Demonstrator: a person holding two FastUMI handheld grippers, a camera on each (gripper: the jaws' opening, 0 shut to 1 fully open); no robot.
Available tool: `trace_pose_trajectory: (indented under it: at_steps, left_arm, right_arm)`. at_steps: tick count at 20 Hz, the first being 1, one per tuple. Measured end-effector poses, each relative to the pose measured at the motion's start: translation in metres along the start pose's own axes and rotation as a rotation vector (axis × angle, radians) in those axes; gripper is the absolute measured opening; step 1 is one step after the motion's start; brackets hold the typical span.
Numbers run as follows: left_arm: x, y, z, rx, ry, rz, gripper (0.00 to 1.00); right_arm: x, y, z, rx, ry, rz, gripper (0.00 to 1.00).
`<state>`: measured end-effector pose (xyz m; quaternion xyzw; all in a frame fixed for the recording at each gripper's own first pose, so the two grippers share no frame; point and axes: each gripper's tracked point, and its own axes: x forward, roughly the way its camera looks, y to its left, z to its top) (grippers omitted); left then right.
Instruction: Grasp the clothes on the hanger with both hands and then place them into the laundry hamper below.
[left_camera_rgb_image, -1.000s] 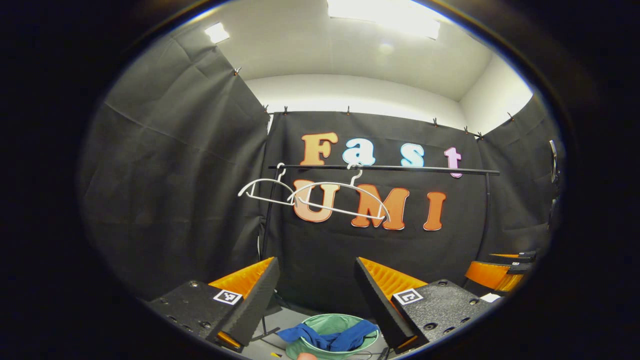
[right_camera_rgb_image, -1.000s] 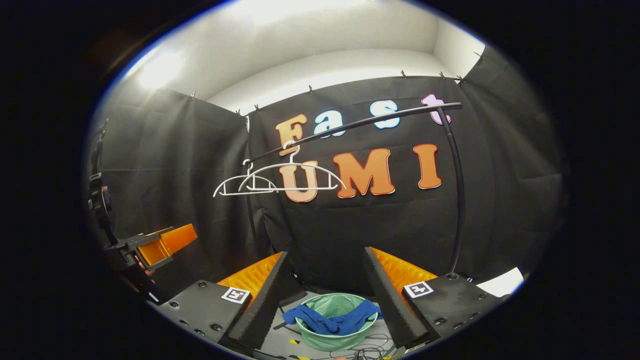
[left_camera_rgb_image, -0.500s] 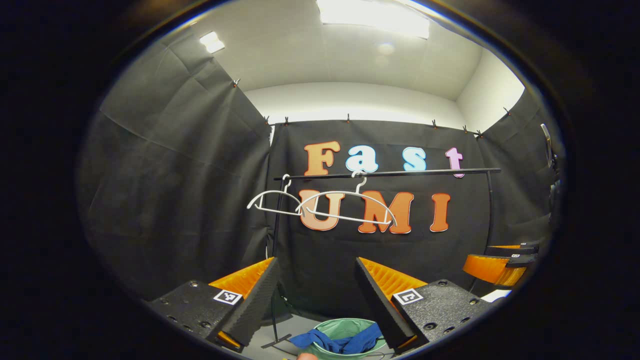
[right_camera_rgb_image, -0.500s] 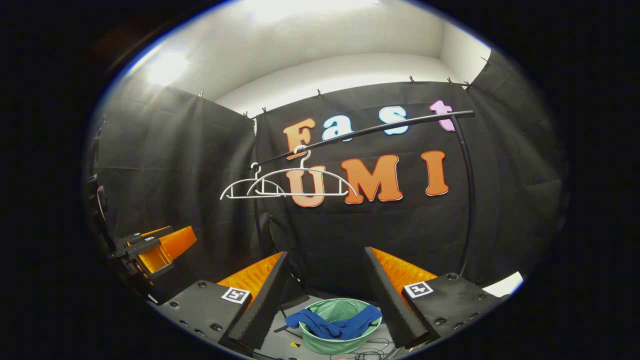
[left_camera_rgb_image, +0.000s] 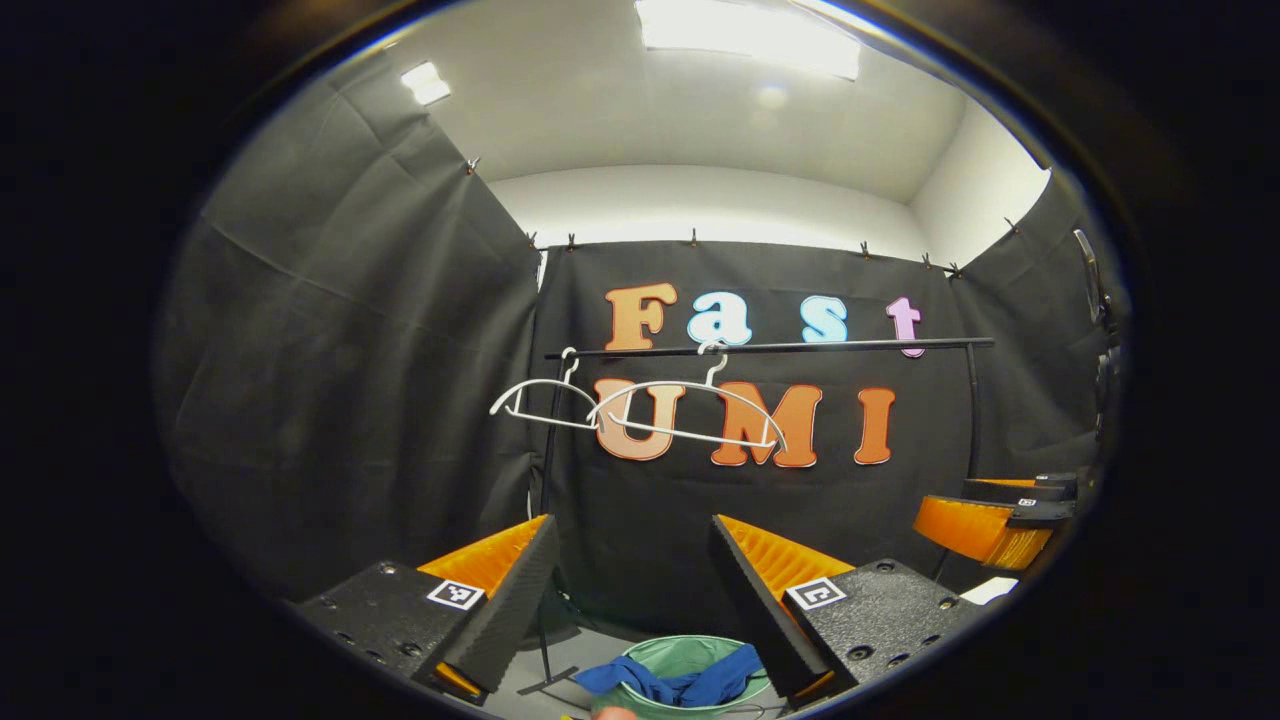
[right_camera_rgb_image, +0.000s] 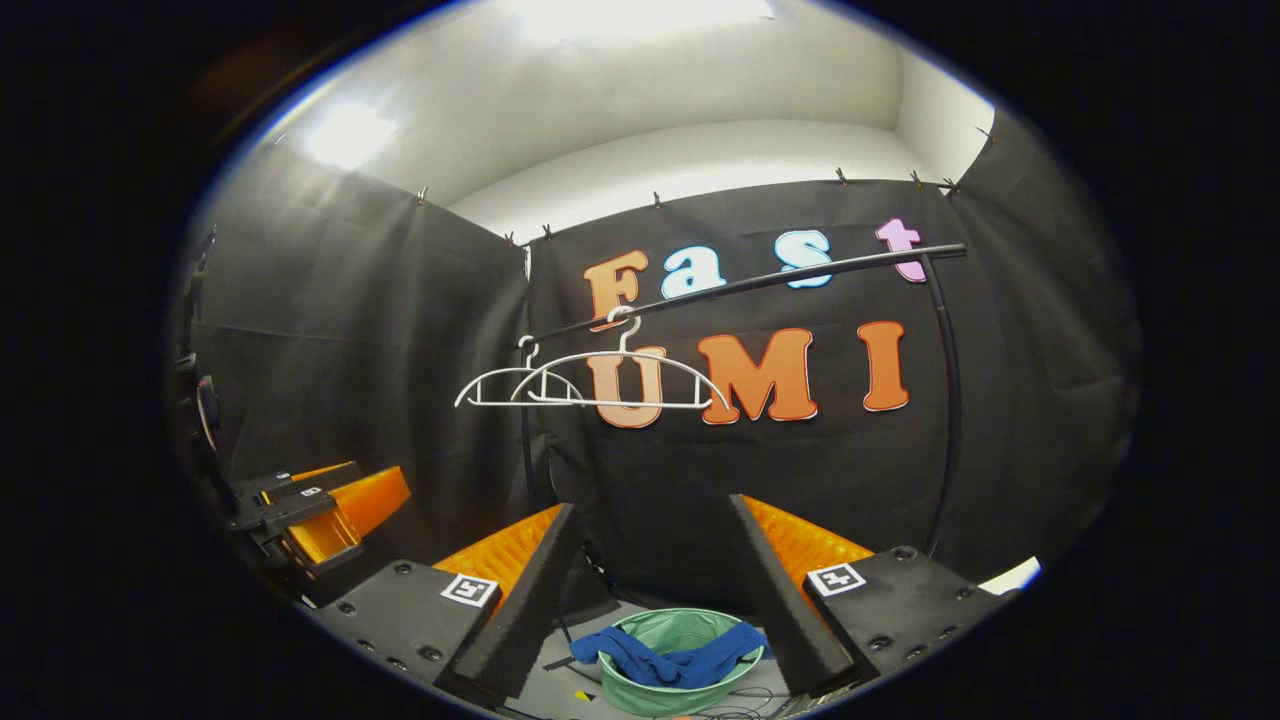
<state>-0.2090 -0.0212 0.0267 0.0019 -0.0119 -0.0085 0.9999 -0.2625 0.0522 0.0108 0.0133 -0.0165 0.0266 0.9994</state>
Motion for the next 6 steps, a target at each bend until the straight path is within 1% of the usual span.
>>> trace_pose_trajectory:
  at_steps: [6]
  left_arm:
    - [-0.0034, -0.0044, -0.0042, -0.01, 0.017, 0.003, 0.95]
  right_arm:
    - [-0.0043, -0.007, 0.0025, -0.005, -0.002, -0.004, 0.97]
